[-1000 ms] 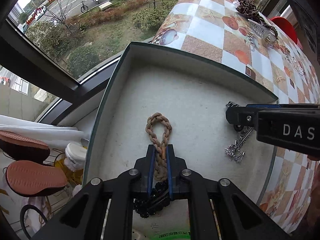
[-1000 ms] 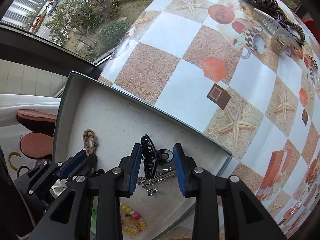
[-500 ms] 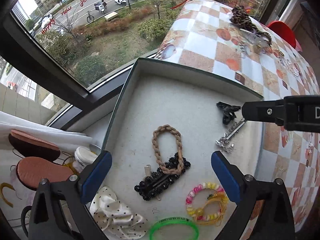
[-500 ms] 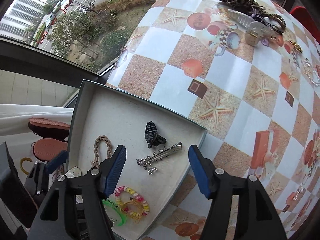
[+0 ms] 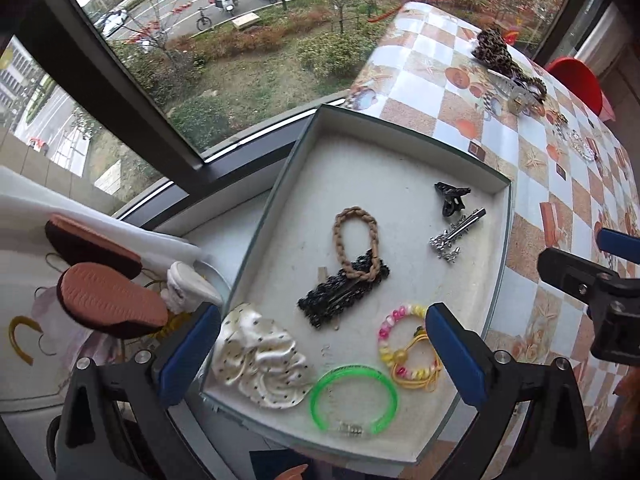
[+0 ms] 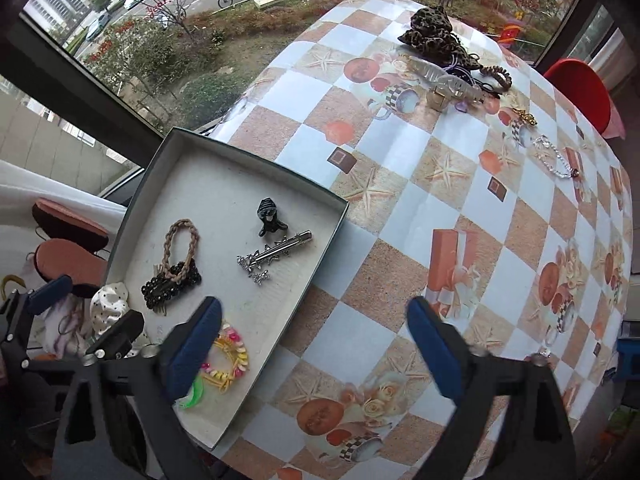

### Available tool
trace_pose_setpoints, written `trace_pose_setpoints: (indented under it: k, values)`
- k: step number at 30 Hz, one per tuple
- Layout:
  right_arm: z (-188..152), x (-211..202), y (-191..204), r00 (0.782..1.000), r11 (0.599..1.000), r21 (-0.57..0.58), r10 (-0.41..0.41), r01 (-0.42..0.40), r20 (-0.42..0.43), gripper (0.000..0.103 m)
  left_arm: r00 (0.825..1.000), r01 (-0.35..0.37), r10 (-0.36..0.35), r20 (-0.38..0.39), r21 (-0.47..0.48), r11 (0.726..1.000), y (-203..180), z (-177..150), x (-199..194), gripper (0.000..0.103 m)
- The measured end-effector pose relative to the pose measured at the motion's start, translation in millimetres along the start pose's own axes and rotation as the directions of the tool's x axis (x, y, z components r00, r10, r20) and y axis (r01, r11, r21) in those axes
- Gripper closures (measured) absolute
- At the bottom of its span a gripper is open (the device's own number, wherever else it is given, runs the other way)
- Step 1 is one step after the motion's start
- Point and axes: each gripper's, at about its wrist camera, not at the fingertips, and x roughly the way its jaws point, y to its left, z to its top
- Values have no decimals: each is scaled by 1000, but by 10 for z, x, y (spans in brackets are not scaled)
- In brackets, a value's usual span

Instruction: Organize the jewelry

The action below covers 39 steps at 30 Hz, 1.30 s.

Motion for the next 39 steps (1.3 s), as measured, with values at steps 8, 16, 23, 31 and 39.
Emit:
trace_pose_setpoints:
  k: [8, 16, 23, 31, 39]
  values:
    - [-96, -263, 171, 998, 999, -32, -37, 39, 49, 0, 997, -72, 73, 37, -36, 997, 155, -189, -274, 0]
    - [-127, -379, 241, 997, 998, -50, -44, 47, 59, 0, 998, -57, 58, 13, -73, 996, 229, -277, -327, 0]
    - [-128, -379, 243, 997, 998, -50, -43, 46, 59, 0, 999, -50, 51, 10, -84, 995, 231, -306, -338, 0]
    - [-169, -394, 257, 998, 998, -50, -41, 44, 54, 0, 999, -49, 50, 8, -85, 995, 238, -331, -343, 0]
    - [-176, -397, 256, 998, 998, -45, -42, 44, 54, 0, 999, -50, 50, 3, -86, 995, 252, -386, -347, 0]
